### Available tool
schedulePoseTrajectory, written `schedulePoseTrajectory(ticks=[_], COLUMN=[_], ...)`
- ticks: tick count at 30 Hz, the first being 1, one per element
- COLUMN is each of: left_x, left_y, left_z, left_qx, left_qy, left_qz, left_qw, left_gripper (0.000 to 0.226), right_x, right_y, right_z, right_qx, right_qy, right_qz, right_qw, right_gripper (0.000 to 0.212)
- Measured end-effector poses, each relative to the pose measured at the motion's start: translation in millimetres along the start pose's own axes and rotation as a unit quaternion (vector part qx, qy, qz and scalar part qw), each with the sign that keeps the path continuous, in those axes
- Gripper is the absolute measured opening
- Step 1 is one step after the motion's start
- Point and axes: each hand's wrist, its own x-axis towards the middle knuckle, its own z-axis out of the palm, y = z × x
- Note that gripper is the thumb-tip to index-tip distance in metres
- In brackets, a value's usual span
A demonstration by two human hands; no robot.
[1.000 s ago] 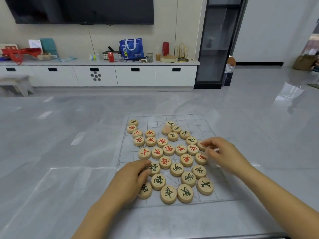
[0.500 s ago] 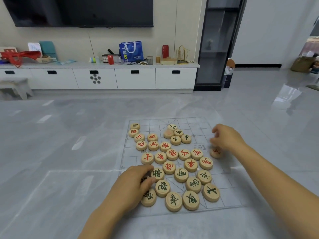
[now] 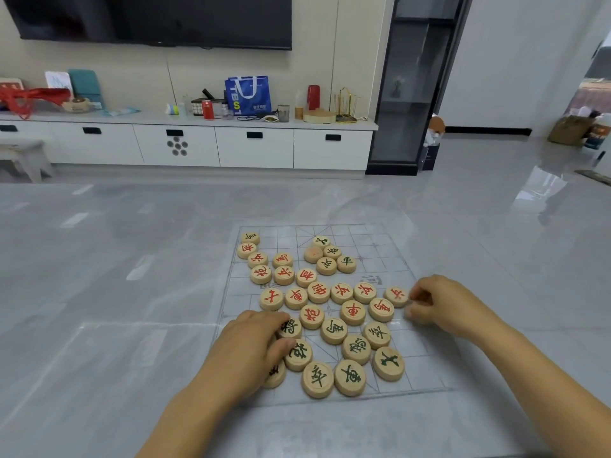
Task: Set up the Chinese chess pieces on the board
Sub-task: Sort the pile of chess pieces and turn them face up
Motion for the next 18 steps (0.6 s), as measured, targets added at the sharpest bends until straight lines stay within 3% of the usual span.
schedulePoseTrajectory(ticks=[6,9,18], left_x=[-1,1,22], left_y=[2,5,19], left_z=[5,10,16], left_qx=[0.000,-0.004,0.008], left_qy=[-0.002,-0.008,0.008], left_qz=[0.007,0.014,0.014], left_qw=[1.000,1.000,1.000], left_gripper=[0.043,0.043,0.043], right_x=[-5,-6,14], right_y=[-8,-17,-54], right_z=[5,11,39], right_qx=[0.105,0.106,0.102], right_qy=[-0.051,-0.068,0.036], right_qz=[-0.020,-0.027,-0.061], right_qw=[0.993,0.992,0.992], right_gripper=[0.050,0.063,0.048])
